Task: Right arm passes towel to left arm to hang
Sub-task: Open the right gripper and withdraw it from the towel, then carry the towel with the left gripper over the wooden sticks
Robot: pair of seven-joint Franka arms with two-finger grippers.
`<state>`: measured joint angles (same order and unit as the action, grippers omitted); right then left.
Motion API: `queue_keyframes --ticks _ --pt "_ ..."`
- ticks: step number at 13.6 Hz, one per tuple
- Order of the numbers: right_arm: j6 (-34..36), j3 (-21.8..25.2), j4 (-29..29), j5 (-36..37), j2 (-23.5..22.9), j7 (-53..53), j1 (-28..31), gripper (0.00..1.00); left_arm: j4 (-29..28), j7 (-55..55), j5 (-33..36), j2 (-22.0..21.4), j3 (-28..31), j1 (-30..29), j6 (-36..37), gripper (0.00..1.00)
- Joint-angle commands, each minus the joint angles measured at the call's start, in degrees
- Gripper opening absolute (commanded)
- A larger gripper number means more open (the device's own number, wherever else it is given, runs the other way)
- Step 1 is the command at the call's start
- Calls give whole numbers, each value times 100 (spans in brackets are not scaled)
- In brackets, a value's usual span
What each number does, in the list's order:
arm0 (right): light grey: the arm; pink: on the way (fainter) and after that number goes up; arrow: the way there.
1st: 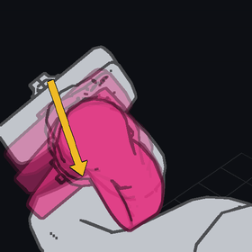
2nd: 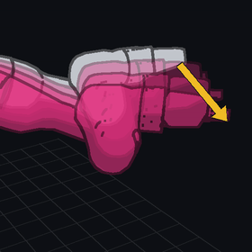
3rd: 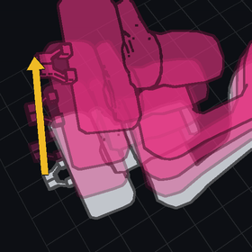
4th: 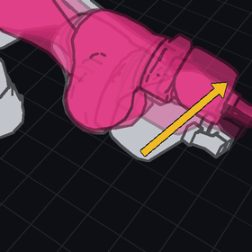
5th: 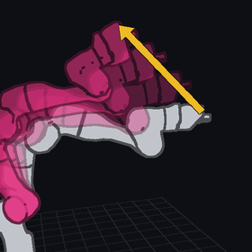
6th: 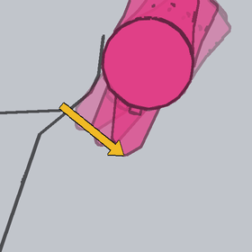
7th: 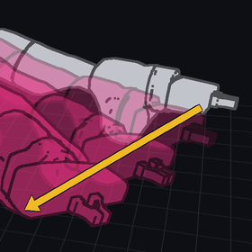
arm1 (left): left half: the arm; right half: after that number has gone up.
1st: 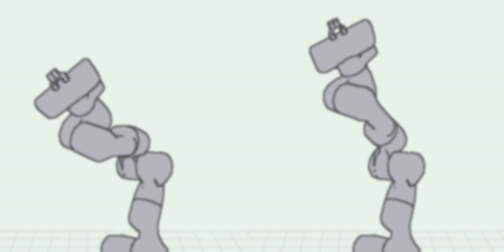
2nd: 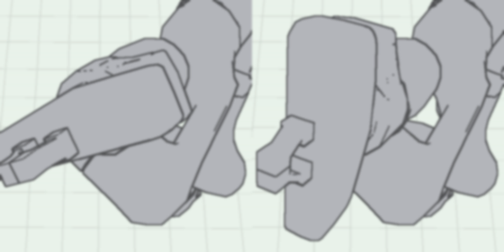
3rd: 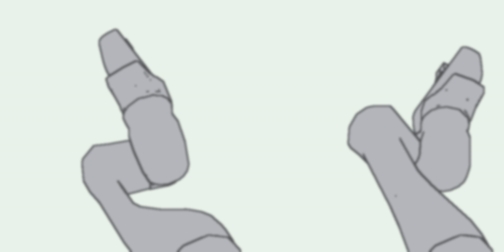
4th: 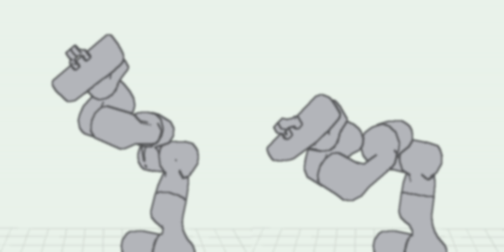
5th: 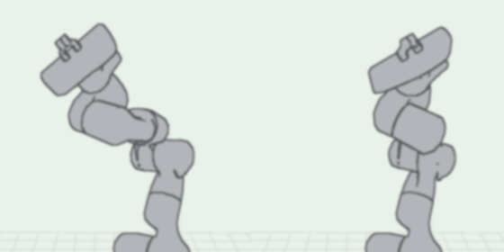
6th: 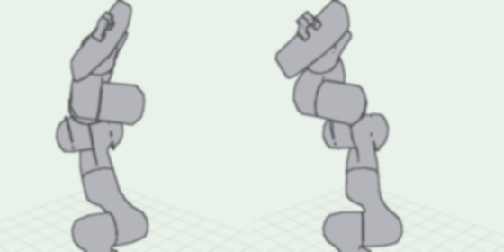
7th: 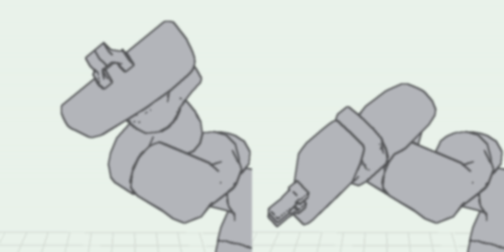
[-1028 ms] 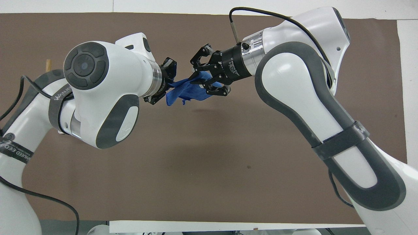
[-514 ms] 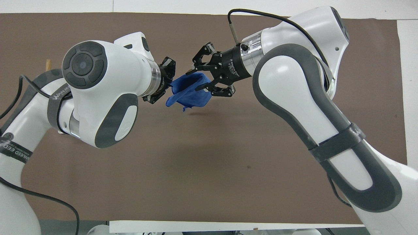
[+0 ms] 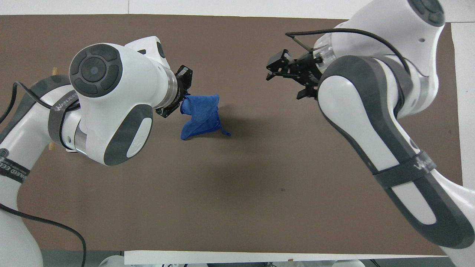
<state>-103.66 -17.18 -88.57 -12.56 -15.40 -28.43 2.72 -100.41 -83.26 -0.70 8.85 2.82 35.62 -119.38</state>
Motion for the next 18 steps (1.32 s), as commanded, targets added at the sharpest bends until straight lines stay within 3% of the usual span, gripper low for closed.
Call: queue_keyframes --ticks 1,5,9,14,18 --pt "591 -40 -46 612 361 1634 771 100 223 73 464 -199 44 -72 659 0" --pt "1259 -13 60 1958 1029 2332 1089 100 215 746 500 -814 35 -590 1257 0" --pt "2225 303 849 1871 1198 2570 1301 100 188 1697 500 -938 35 -1240 1453 0" --pt "2359 382 728 1854 1241 2728 1477 100 48 2883 500 -981 26 -2180 1330 0" --pt "2298 1707 508 1836 1452 2737 74 100 -241 3351 491 -1069 26 -2779 969 0"
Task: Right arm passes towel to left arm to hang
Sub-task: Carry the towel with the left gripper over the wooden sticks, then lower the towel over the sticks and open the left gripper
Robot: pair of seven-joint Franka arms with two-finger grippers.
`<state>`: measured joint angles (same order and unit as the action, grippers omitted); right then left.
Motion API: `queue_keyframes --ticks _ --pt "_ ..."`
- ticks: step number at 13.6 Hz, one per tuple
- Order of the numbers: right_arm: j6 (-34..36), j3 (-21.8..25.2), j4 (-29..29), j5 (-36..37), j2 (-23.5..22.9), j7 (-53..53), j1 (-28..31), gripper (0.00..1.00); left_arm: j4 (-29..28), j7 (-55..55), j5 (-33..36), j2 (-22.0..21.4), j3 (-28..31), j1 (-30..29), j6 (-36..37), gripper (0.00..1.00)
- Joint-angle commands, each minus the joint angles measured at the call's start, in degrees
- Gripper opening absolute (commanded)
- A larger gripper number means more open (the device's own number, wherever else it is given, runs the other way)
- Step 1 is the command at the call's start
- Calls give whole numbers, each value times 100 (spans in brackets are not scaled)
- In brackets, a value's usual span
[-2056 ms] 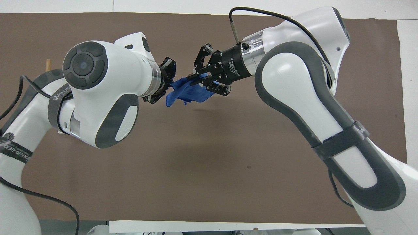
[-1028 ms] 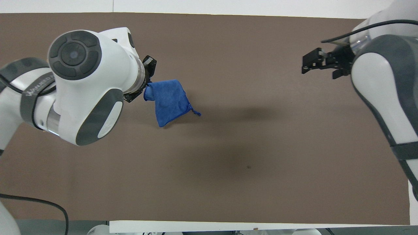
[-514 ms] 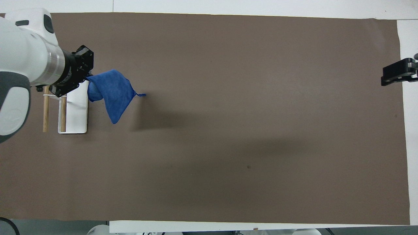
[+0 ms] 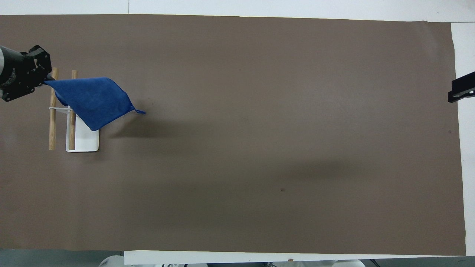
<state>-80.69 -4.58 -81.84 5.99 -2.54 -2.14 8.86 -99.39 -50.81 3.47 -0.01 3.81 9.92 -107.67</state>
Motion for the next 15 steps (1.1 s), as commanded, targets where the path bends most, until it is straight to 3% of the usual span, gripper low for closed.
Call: queue_keyframes --ticks 1,15 --pt "-52 589 -200 -10 192 100 -708 100 -431 106 83 -236 -73 -271 -219 0" --pt "44 590 -394 -406 210 187 -613 100 -555 984 83 -254 -64 -1079 -536 0"
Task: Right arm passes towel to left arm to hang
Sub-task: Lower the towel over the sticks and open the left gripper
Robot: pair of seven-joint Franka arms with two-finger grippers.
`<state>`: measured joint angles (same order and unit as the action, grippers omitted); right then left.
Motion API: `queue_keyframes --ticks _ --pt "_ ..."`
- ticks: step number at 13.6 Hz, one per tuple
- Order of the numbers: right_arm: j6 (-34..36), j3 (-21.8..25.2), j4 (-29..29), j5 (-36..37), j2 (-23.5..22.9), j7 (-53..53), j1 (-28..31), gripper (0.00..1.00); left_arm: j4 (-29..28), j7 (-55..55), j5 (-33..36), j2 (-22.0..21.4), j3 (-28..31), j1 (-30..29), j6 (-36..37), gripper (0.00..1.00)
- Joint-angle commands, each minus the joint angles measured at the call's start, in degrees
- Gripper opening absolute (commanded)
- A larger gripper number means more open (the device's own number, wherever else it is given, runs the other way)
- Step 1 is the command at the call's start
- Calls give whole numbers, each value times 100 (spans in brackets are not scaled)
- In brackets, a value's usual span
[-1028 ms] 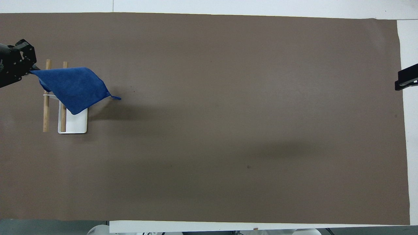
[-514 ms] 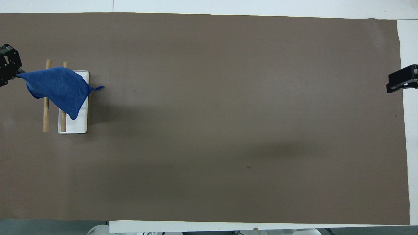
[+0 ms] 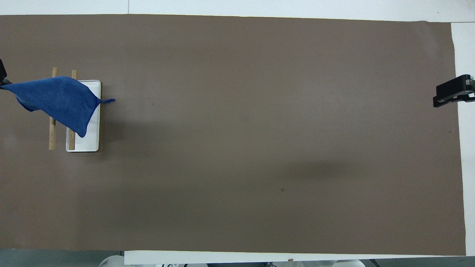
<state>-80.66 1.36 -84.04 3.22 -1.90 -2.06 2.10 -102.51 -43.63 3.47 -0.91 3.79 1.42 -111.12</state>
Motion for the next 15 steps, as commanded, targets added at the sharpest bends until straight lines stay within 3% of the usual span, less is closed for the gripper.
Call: queue_keyframes --ticks 1,5,15 --pt "51 -4 -183 -128 146 188 62 100 -304 381 83 -190 -63 -308 -269 0" --pt "42 -4 -191 -128 155 145 53 100 -1085 593 83 -453 -63 -519 -1217 0" --pt "60 -13 -191 -128 155 162 10 100 -2149 1270 75 -375 -63 -1082 -2597 1"
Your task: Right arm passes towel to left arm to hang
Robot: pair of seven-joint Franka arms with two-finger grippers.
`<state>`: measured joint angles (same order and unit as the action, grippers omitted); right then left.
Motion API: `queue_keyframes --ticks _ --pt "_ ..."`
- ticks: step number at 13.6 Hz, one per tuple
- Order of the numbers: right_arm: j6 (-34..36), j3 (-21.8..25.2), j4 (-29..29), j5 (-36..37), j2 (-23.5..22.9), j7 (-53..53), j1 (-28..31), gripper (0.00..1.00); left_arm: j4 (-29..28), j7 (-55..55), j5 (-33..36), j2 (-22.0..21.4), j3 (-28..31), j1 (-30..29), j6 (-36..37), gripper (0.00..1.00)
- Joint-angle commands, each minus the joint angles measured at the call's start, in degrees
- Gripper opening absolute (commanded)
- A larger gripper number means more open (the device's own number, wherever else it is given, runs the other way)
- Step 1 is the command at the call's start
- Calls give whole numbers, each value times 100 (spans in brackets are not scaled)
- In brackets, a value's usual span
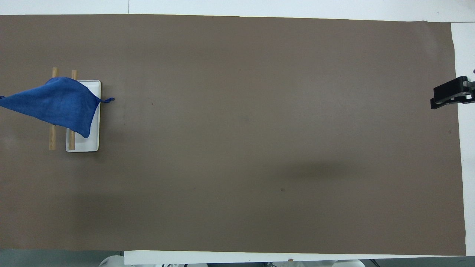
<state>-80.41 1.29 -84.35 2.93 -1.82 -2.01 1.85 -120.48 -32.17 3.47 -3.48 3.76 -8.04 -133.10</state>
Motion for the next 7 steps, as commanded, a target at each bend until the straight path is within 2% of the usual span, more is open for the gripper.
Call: queue_keyframes --ticks 1,4,5,6,7 --pt "34 -6 -160 -100 147 157 44 100 -371 123 66 -57 -60 -136 -401 5" --pt "34 -6 -160 -100 147 157 44 100 -564 132 66 22 -69 -268 -436 8" --pt "34 -6 -160 -100 147 157 44 100 -565 123 57 49 -60 -286 -419 20" --pt "34 -6 -160 -100 147 157 44 100 -565 115 48 67 -60 -286 -401 44" --pt "34 -6 -160 -100 147 157 44 100 -565 106 39 67 -60 -294 -383 63"
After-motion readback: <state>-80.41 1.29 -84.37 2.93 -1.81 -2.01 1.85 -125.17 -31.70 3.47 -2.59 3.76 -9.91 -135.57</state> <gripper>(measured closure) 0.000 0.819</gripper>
